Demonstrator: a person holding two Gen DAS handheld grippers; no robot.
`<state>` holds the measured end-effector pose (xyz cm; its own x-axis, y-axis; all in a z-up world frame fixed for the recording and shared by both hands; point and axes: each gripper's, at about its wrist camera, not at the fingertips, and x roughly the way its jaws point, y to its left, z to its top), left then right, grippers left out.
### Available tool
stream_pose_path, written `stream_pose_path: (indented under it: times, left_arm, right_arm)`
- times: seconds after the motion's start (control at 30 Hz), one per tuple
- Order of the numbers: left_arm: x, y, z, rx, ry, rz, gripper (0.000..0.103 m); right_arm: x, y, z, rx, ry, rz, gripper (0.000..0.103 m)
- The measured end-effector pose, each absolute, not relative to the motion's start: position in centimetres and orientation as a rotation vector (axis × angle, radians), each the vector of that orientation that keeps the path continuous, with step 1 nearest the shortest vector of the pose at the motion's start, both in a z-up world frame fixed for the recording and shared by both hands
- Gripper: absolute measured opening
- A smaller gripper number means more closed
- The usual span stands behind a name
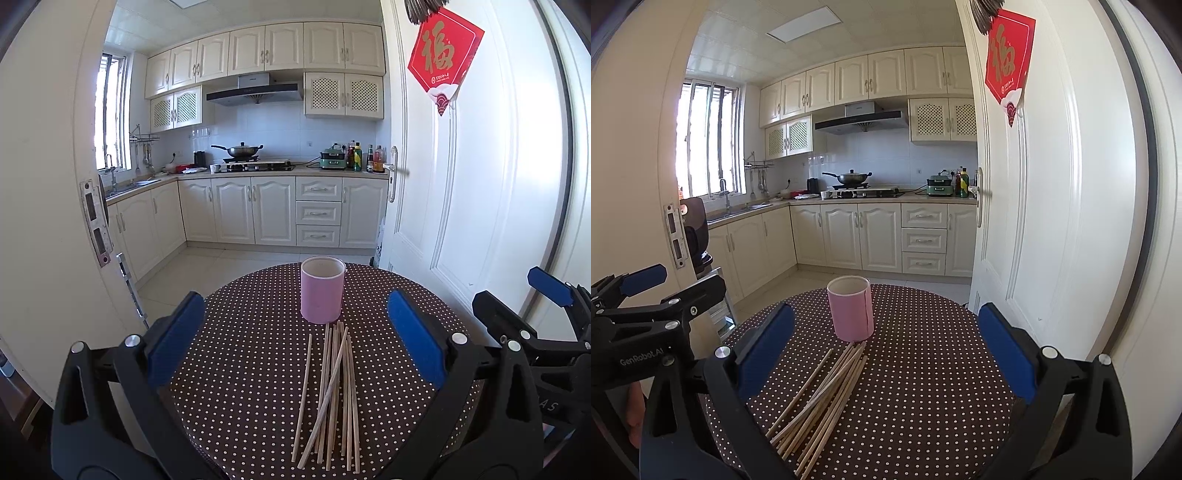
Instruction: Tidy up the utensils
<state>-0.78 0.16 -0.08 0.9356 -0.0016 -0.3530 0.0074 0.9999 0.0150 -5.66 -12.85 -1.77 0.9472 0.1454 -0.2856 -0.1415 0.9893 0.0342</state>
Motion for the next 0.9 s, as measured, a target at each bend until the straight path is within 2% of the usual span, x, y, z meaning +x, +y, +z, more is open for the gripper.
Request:
stream_pose_path:
  times: [0.9]
  left_arm:
    - [-1.30, 0.21, -0.25, 0.020, 0.364, 0.005, 0.097]
  right_arm:
    - [-5.57, -12.69, -1.82, 0.015, 0.315, 0.151, 0.096]
